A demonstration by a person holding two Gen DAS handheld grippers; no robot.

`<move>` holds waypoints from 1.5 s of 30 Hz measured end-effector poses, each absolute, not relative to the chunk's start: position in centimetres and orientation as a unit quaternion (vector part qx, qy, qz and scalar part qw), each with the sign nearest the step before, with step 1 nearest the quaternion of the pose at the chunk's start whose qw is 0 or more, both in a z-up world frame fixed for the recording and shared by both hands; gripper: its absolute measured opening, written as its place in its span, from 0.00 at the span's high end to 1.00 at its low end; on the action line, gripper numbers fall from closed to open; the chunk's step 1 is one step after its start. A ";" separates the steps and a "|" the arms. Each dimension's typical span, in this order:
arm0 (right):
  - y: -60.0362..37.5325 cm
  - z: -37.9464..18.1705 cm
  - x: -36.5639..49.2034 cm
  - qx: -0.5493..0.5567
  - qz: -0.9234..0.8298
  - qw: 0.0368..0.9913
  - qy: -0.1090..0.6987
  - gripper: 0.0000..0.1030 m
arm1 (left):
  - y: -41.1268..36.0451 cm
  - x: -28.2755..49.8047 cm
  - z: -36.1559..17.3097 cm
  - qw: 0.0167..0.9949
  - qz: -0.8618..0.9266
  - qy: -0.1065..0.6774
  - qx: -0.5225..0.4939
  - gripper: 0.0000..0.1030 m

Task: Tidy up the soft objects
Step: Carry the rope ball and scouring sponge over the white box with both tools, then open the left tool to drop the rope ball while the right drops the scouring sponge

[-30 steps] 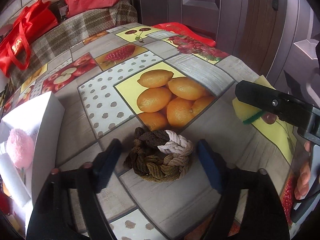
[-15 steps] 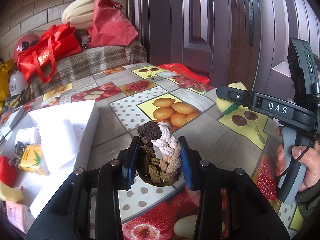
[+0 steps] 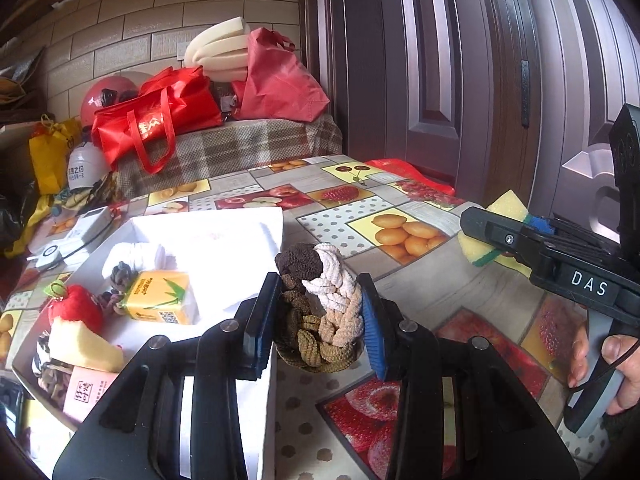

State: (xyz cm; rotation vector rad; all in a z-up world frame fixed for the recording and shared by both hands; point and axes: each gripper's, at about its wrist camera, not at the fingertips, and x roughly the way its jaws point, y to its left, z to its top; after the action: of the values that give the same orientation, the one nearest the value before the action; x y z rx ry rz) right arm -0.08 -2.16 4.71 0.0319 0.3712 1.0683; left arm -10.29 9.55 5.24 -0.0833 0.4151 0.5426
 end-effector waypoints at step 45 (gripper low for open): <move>11.8 5.0 -10.6 -0.097 0.604 0.780 0.133 0.44 | 23.5 -18.5 4.5 0.882 0.401 0.173 -0.176 0.63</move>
State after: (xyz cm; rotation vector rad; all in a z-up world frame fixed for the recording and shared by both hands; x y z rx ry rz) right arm -10.56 11.84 5.02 -0.2093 0.2864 1.3054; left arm -18.53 23.46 4.51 -0.3659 0.3604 0.8348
